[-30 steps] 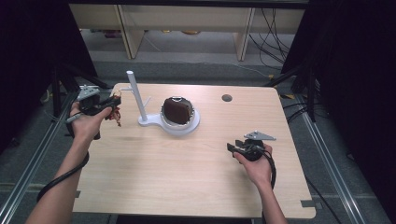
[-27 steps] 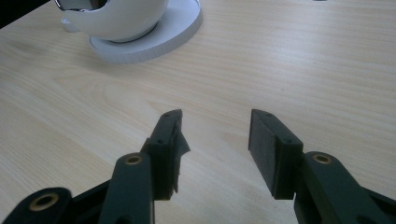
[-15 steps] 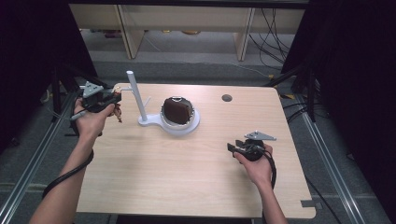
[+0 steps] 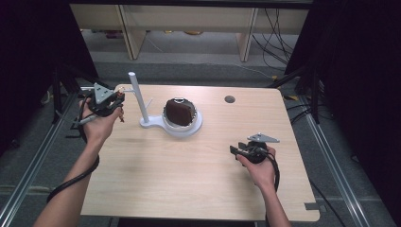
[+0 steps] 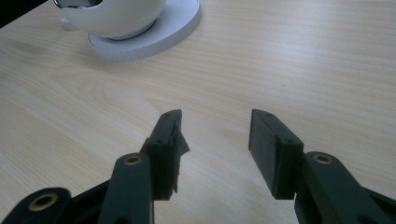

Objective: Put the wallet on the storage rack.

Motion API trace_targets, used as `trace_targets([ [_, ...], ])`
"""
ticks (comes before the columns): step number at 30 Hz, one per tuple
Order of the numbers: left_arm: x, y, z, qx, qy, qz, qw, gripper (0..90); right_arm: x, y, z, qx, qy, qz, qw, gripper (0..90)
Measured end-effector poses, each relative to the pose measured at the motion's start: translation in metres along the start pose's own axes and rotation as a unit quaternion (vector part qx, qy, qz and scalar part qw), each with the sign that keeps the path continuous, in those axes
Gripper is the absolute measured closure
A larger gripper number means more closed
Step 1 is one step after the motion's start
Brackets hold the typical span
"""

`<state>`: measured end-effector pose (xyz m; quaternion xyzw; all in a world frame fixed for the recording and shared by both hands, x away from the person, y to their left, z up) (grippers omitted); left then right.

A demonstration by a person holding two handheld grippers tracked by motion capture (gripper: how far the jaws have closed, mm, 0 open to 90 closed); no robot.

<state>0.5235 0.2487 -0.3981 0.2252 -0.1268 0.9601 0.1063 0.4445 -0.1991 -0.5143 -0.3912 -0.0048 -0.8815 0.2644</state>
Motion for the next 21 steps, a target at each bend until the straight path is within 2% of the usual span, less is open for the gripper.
trace_targets([
  [6,0.003,0.005,-0.002,-0.032,0.007,0.029,0.999,75.5,-0.001,0.0,0.0,-0.001,0.002,0.005,1.0,55.0],
  [7,0.003,0.005,-0.002,-0.038,0.007,0.035,0.9987,75.4,-0.001,-0.003,-0.001,-0.021,-0.004,0.006,0.9997,55.0],
  [8,0.004,0.005,-0.002,-0.044,0.008,0.042,0.9981,75.4,-0.001,-0.003,-0.001,-0.022,-0.005,0.006,0.9997,55.0],
  [12,0.007,0.008,-0.001,-0.067,0.01,0.061,0.9959,75.2,-0.001,0.001,0.0,-0.002,-0.002,0.0,1.0,55.0],
  [16,0.009,0.01,0.001,-0.097,0.006,0.083,0.9918,75.2,-0.001,0.001,-0.001,-0.002,-0.005,-0.001,1.0,54.9],
  [18,0.009,0.012,0.001,-0.109,0.002,0.09,0.9899,75.2,-0.002,0.0,0.0,-0.001,0.0,0.009,1.0,54.9],
  [21,0.008,0.015,0.001,-0.132,-0.001,0.102,0.986,75.2,-0.003,0.0,0.0,-0.001,-0.001,0.008,1.0,54.9],
])
Point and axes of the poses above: each handheld gripper's, and its own axes: x roughly backward along the jaws, z roughly out of its top, y roughly to its right, the point moved 5 cm from there along -x, roughly forward along the jaws, and after that the axes turned 9 degrees about -y, right-handed, at the moved point
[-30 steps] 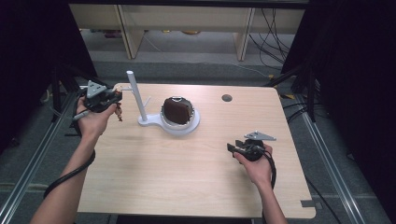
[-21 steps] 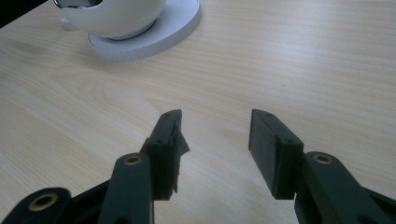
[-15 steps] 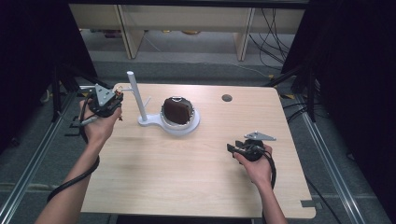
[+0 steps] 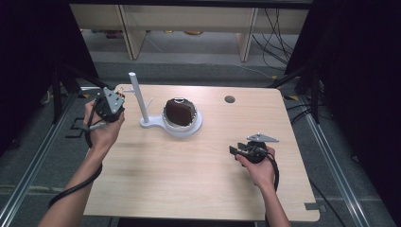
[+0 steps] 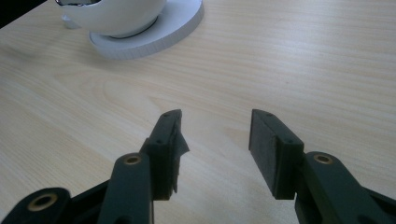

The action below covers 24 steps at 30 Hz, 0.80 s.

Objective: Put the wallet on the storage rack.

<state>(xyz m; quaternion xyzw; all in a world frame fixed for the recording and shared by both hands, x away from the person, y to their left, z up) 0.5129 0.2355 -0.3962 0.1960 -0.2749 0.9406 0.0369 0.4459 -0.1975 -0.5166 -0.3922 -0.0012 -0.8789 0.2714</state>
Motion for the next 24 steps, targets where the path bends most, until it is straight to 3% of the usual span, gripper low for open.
trace_targets([
  [6,-0.003,0.005,-0.001,0.003,-0.001,-0.006,1.0,75.2,0.001,0.001,-0.001,-0.003,-0.004,-0.005,1.0,54.8],
  [12,-0.004,0.008,0.001,-0.02,-0.003,-0.001,0.9998,74.9,0.001,0.001,0.0,-0.001,-0.003,-0.006,1.0,54.8],
  [19,-0.006,0.011,0.002,-0.025,-0.005,-0.004,0.9997,74.4,0.002,0.002,0.0,-0.001,-0.004,-0.007,1.0,54.8],
  [20,-0.006,0.012,0.002,-0.024,-0.004,-0.005,0.9997,74.3,0.002,-0.002,-0.001,-0.022,-0.01,-0.003,0.9997,54.8],
  [24,-0.007,0.013,0.002,-0.023,-0.005,-0.008,0.9997,74.1,0.002,-0.001,-0.001,-0.017,-0.009,-0.002,0.9998,54.8],
])
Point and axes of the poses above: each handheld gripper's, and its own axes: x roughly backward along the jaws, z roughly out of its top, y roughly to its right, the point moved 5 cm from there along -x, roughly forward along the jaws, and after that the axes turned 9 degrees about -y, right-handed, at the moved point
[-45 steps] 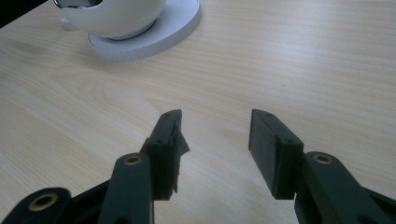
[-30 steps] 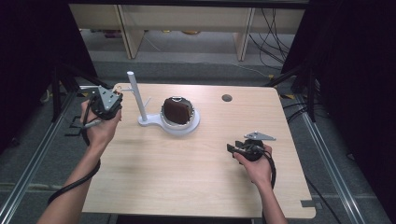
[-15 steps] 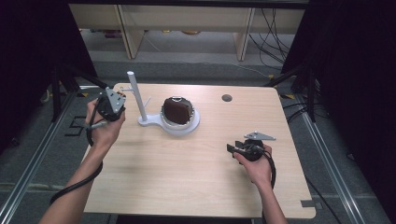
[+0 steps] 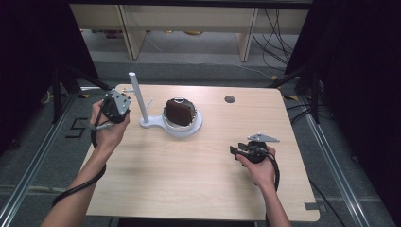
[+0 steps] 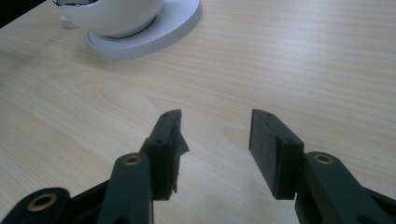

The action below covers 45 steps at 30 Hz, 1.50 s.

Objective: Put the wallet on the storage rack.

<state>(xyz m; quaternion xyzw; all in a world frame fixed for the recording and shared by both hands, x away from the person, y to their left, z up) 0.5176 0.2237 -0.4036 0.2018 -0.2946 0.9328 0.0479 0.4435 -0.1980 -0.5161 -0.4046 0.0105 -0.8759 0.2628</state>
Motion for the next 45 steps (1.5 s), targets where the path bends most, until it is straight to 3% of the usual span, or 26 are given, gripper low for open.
trace_targets([
  [1,0.0,0.0,0.0,-0.005,0.0,0.001,1.0,74.1,0.0,0.003,0.001,0.014,0.004,-0.003,0.9999,54.8],
  [8,-0.001,0.001,0.001,-0.011,-0.002,-0.001,0.9999,73.7,0.0,0.003,0.001,0.014,0.004,-0.004,0.9999,54.8],
  [10,-0.002,0.002,0.001,-0.013,0.001,-0.003,0.9999,73.4,0.0,-0.001,0.0,-0.002,0.0,0.002,1.0,54.8],
  [12,-0.003,0.002,0.001,-0.017,-0.002,-0.006,0.9998,72.8,-0.001,0.0,0.0,0.0,0.001,0.002,1.0,54.8],
  [13,-0.003,0.003,0.001,-0.017,0.0,-0.007,0.9998,72.4,-0.002,0.002,0.001,0.013,0.008,0.003,0.9999,54.7],
  [18,-0.006,0.006,0.001,-0.028,0.011,-0.019,0.9994,68.6,-0.001,0.003,0.001,0.013,0.005,-0.002,0.9999,54.5],
  [20,-0.006,0.007,0.0,-0.02,0.015,-0.033,0.9991,65.0,-0.001,0.0,0.0,-0.003,0.002,0.005,1.0,54.0],
  [24,-0.005,0.011,0.001,0.001,0.035,-0.059,0.9976,49.3,-0.002,0.002,0.001,0.017,0.007,0.0,0.9998,53.5],
  [28,-0.001,0.011,-0.005,0.009,0.039,-0.066,0.997,47.5,-0.001,0.002,0.0,0.016,0.003,-0.002,0.9999,53.4],
  [35,0.011,0.006,-0.023,0.079,0.049,-0.103,0.9903,43.5,0.0,0.003,0.001,0.014,0.009,0.001,0.9999,53.3],
  [37,0.015,0.004,-0.032,0.102,0.049,-0.12,0.9863,42.0,0.001,0.001,0.0,-0.005,-0.002,-0.002,1.0,53.2],
  [39,0.018,0.002,-0.041,0.118,0.045,-0.123,0.9842,40.5,0.0,0.003,0.001,0.014,0.008,-0.001,0.9999,53.2],
  [42,0.024,-0.001,-0.055,0.149,0.041,-0.136,0.9785,39.3,0.0,0.003,0.001,0.014,0.008,-0.001,0.9999,53.1],
  [45,0.031,-0.002,-0.068,0.167,0.041,-0.145,0.9743,37.8,0.0,0.003,0.0,0.013,0.005,-0.002,0.9999,53.0],
])
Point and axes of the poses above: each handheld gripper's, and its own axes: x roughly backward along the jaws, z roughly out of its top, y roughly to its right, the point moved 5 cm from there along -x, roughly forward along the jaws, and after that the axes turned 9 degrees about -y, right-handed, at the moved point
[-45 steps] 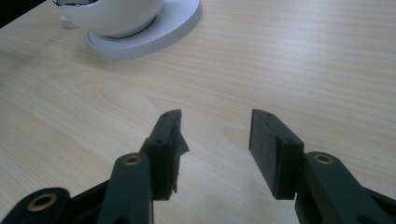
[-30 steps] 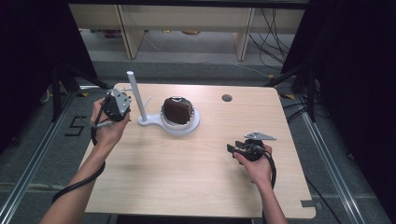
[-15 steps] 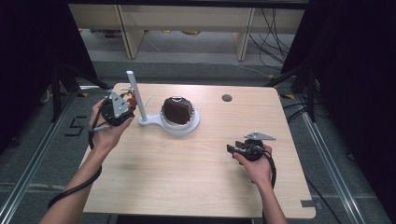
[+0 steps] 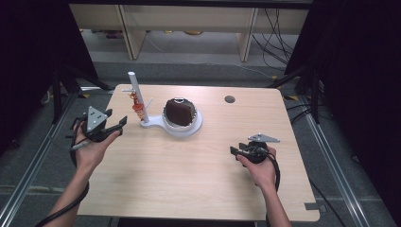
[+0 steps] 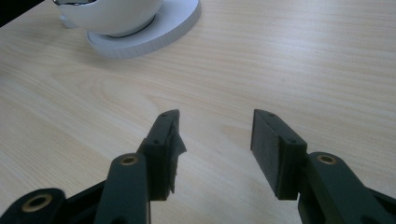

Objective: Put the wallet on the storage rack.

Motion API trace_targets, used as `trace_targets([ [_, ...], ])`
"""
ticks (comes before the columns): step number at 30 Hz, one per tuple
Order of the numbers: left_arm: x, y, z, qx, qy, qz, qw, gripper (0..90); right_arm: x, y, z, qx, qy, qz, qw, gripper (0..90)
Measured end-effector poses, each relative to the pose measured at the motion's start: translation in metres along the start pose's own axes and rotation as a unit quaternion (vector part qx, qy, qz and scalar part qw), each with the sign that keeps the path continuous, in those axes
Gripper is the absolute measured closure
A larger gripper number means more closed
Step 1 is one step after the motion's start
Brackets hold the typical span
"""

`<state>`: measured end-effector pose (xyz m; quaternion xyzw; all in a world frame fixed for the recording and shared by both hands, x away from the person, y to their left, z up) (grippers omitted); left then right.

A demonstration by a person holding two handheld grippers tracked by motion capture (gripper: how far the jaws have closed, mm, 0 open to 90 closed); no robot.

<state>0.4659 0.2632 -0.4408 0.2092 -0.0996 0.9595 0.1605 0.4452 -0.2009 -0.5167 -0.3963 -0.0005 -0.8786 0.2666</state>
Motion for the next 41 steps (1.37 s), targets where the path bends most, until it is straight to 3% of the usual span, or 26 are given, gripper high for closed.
trace_targets([
  [5,0.01,-0.001,-0.029,0.022,-0.005,-0.007,0.9997,35.5,0.0,0.001,-0.001,-0.002,0.0,-0.001,1.0,52.9],
  [8,0.014,0.001,-0.056,0.039,-0.014,-0.017,0.999,35.4,-0.001,0.002,-0.002,0.002,-0.002,-0.008,1.0,52.8],
  [13,0.017,-0.001,-0.095,0.068,-0.029,-0.017,0.9971,35.4,-0.001,0.001,-0.004,-0.003,-0.002,-0.001,1.0,52.7],
  [17,0.019,-0.001,-0.112,0.075,-0.035,-0.02,0.9964,35.5,-0.001,0.001,-0.006,-0.003,-0.011,-0.005,0.9999,52.7],
  [18,0.019,-0.001,-0.114,0.076,-0.032,-0.02,0.9964,35.5,-0.003,0.002,-0.006,-0.002,-0.007,-0.004,1.0,52.7],
  [19,0.02,0.0,-0.115,0.08,-0.027,-0.019,0.9963,35.5,-0.003,-0.002,-0.008,-0.026,-0.012,0.002,0.9996,52.7],
  [20,0.021,0.001,-0.116,0.08,-0.025,-0.02,0.9963,35.5,-0.005,0.0,-0.008,-0.011,-0.01,-0.008,0.9999,52.6],
  [21,0.021,0.001,-0.116,0.079,-0.019,-0.019,0.9965,35.5,-0.004,0.0,-0.009,-0.013,-0.009,-0.002,0.9999,52.5],
  [22,0.021,0.002,-0.117,0.079,-0.019,-0.018,0.9965,35.4,-0.005,0.002,-0.009,0.0,-0.006,-0.005,1.0,52.4],
  [29,0.021,0.009,-0.12,0.065,-0.003,-0.016,0.9978,35.6,-0.009,0.002,-0.015,0.017,0.0,-0.012,0.9998,50.7],
  [30,0.021,0.01,-0.119,0.063,0.0,-0.017,0.9978,35.6,-0.01,0.0,-0.016,0.015,0.001,-0.003,0.9999,50.6],
  [39,0.021,0.01,-0.119,0.062,-0.006,-0.015,0.998,35.5,-0.013,-0.003,-0.017,0.028,0.015,-0.008,0.9994,49.8],
  [41,0.02,0.01,-0.119,0.06,-0.01,-0.013,0.9981,35.3,-0.013,-0.005,-0.018,0.019,0.015,0.0,0.9997,49.6],
])
Point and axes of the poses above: each handheld gripper's, and its own axes: x roughly backward along the jaws, z roughly out of its top, y roughly to its right, the point moved 5 cm from there along -x, roughly forward along the jaws, and after that the axes turned 9 degrees about -y, right-handed, at the moved point
